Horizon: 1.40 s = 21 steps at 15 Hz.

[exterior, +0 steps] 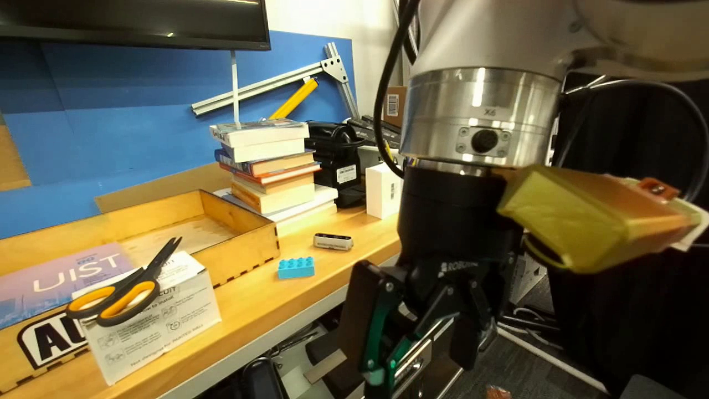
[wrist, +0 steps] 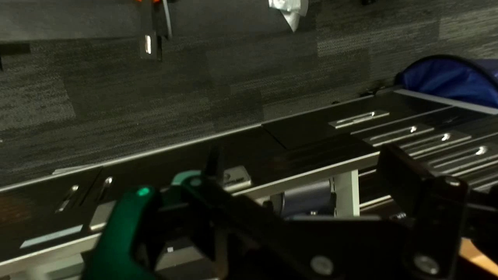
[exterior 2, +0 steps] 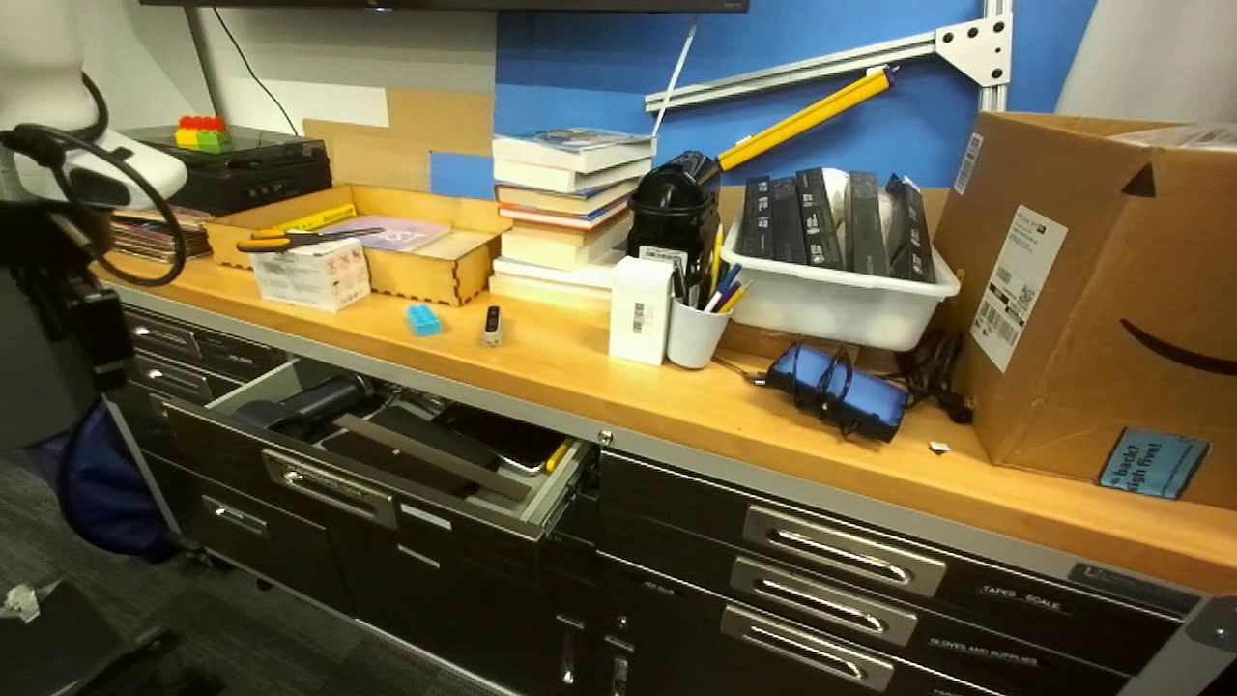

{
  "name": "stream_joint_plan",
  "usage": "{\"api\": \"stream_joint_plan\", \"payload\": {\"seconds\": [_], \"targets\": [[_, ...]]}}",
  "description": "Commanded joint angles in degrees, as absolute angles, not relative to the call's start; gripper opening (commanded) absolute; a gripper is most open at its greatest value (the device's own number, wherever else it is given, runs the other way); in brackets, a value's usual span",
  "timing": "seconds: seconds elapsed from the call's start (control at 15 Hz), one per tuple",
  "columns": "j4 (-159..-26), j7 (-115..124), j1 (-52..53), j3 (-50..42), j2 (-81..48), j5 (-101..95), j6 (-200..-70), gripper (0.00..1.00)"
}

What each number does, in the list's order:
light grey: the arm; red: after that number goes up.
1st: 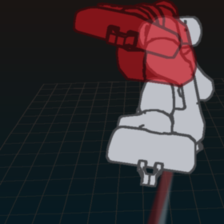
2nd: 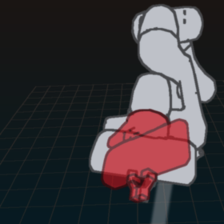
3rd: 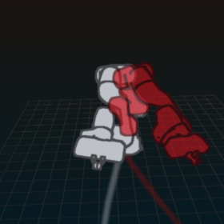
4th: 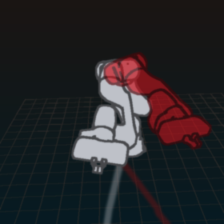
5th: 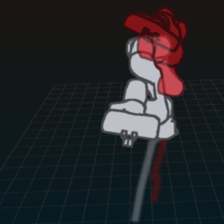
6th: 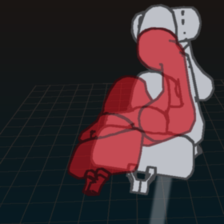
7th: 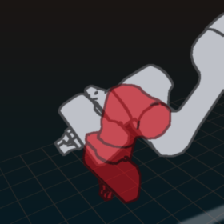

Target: Put the blue object in the drawer and close the drawer

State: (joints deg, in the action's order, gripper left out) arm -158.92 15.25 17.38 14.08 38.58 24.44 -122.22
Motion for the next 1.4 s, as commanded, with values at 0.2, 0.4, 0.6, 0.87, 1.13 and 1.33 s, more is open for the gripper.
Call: {"api": "stream_joint_plan", "payload": {"seconds": [0.2,0.4,0.6,0.87,1.13,1.33], "targets": [[-146.0,18.6,10.6,16.9,21.9,15.3,-136.6,1.0],[-141.3,24.3,8.0,19.2,13.7,8.6,-144.0,1.0],[-138.4,37.3,2.9,24.1,7.4,-4.6,-152.5,1.0],[-137.3,55.9,-10.8,35.4,7.5,-25.2,-155.8,1.0],[-134.5,74.6,-17.7,41.2,5.7,-43.3,-153.7,1.0],[-136.9,68.8,-15.7,38.8,6.7,-38.6,-154.7,1.0]]}}
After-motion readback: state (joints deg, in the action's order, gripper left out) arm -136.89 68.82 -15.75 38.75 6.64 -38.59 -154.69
